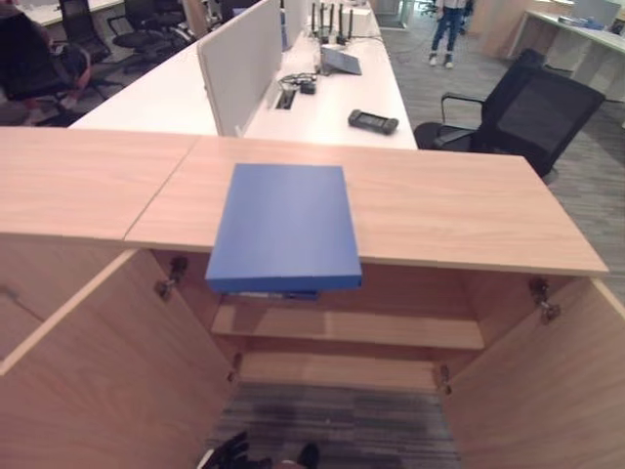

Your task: Put the empty folder in the office cabinet

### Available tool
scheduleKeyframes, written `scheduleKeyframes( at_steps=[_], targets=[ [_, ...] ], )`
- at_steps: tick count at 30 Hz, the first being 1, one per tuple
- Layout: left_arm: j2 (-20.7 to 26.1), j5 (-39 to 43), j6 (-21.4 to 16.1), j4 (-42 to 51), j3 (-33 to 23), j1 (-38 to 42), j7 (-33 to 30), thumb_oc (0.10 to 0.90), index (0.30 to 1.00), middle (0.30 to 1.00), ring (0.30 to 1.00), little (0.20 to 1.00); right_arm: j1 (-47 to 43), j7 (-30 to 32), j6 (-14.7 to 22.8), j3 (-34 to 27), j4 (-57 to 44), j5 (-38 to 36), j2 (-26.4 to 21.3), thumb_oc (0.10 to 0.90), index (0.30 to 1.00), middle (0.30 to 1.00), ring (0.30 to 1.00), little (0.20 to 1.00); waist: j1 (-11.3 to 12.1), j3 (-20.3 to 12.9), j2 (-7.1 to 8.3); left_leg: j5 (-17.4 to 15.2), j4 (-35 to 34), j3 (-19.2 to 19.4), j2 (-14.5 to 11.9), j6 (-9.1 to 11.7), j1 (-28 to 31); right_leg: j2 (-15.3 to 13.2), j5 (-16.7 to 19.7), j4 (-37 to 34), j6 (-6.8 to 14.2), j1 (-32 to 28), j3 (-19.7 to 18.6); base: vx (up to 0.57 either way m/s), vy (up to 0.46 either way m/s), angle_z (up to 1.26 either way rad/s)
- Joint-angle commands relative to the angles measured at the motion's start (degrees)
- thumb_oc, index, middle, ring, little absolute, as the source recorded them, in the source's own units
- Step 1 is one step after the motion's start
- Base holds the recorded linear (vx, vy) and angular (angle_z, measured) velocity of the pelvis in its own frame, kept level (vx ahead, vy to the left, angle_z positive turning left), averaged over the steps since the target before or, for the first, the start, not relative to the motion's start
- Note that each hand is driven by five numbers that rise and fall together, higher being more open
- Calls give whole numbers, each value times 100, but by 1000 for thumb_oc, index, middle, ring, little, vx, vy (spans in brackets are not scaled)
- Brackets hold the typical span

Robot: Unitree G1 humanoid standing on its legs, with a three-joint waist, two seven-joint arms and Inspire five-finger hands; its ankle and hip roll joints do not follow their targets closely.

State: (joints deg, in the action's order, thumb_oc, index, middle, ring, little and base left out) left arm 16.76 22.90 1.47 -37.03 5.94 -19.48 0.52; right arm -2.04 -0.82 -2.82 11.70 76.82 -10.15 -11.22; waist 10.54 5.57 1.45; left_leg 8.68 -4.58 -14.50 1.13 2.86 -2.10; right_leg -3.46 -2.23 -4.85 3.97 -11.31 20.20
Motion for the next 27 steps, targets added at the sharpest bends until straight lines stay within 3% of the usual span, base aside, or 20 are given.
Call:
scheduleKeyframes(
  at_steps=[1,5,6,13,15,19,27],
  targets=[
    [1,1085,-235,1288,-652,-145,68,800,900,900,900,900,-139,12,-51,123,97,119,-400,800,900,900,900,900,235,194,-17,-374,-42,-205,-163,-106,53,-119,24,404,-45,452,265,-77,-144,49],
    [136,580,-420,3288,-1745,-924,-276,800,900,900,900,900,-152,96,-75,-102,95,89,-474,800,900,900,900,900,475,347,-28,-269,33,-436,-247,-12,-102,15,-77,431,-139,450,452,-87,-179,49],
    [182,270,-720,4337,-2508,-956,-549,800,900,900,900,900,-115,100,-36,-112,63,-8,-455,800,900,900,900,900,672,464,-3,-237,80,-552,-300,98,-175,131,-150,435,-205,415,545,-24,-310,51],
    [171,-649,-1236,5564,-3254,-378,-1421,800,900,900,900,900,-213,130,69,82,-56,-126,-316,800,900,900,900,900,837,603,119,-520,414,-648,-327,239,-278,279,-356,414,-310,271,510,-7,-133,14],
    [264,-1037,-1331,5873,-3347,-194,-1634,800,900,900,900,900,-252,168,104,170,-66,-154,-267,800,900,900,900,900,858,627,153,-550,475,-654,-338,265,-288,308,-357,390,-324,241,508,-7,-97,-1],
    [1004,-2356,-1358,6282,-3231,272,-1973,800,900,900,900,900,-379,269,160,410,-116,-93,-109,800,900,900,900,900,805,571,222,-607,520,-580,-403,318,-237,362,-387,378,-356,172,473,-4,-87,1],
    [1895,-3428,-1204,6389,-2489,786,-1694,800,900,900,900,900,-439,271,115,626,-104,211,11,800,900,900,900,900,529,375,256,-699,525,-363,-452,294,-54,358,-396,392,-362,91,287,-8,9,-14]
  ],
)
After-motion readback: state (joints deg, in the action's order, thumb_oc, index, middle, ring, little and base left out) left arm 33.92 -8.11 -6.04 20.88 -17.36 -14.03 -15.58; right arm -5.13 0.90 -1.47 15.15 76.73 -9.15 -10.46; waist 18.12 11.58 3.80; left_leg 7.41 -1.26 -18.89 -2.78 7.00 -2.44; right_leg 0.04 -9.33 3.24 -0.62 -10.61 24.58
